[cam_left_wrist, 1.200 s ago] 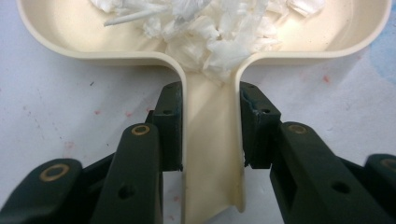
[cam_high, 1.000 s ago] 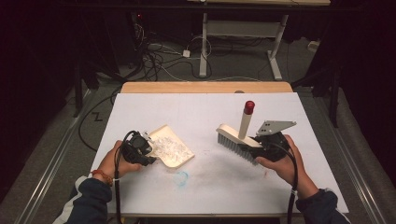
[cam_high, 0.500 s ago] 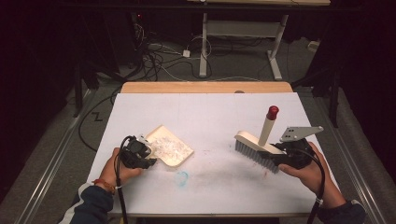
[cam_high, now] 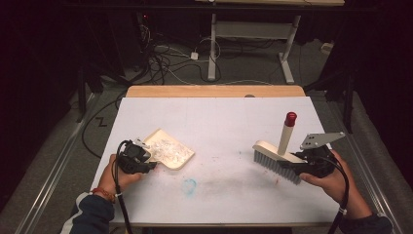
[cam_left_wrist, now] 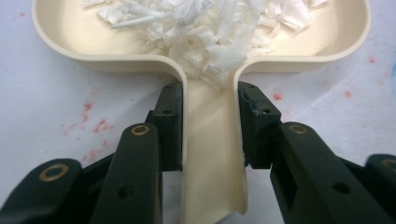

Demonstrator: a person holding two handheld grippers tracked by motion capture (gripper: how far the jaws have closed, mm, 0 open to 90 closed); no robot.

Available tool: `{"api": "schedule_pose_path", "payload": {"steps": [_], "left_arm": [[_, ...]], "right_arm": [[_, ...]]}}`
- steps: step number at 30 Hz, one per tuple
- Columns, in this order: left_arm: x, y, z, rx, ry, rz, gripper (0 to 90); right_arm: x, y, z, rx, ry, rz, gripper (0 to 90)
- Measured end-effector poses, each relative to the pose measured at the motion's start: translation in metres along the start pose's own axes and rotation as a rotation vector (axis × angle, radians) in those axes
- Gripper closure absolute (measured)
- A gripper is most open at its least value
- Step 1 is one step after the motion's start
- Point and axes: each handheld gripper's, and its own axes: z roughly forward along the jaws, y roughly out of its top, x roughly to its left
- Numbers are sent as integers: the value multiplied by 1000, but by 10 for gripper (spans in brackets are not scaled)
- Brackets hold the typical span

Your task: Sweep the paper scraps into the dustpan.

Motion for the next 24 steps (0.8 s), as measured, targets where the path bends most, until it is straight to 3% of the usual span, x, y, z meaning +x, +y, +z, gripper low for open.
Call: {"api": "schedule_pose_path", "payload": {"steps": [2, 13, 24], "left_arm": [[2, -1, -1, -8, 5, -16, 620], [9, -4, 0, -24, 35, -66, 616], [15, -7, 3, -64, 48, -151, 617]], "right_arm": [[-1, -2, 1, 11, 21, 5, 676], [-4, -3, 0, 21, 28, -5, 676], [1, -4, 6, 49, 112, -31, 676]]}}
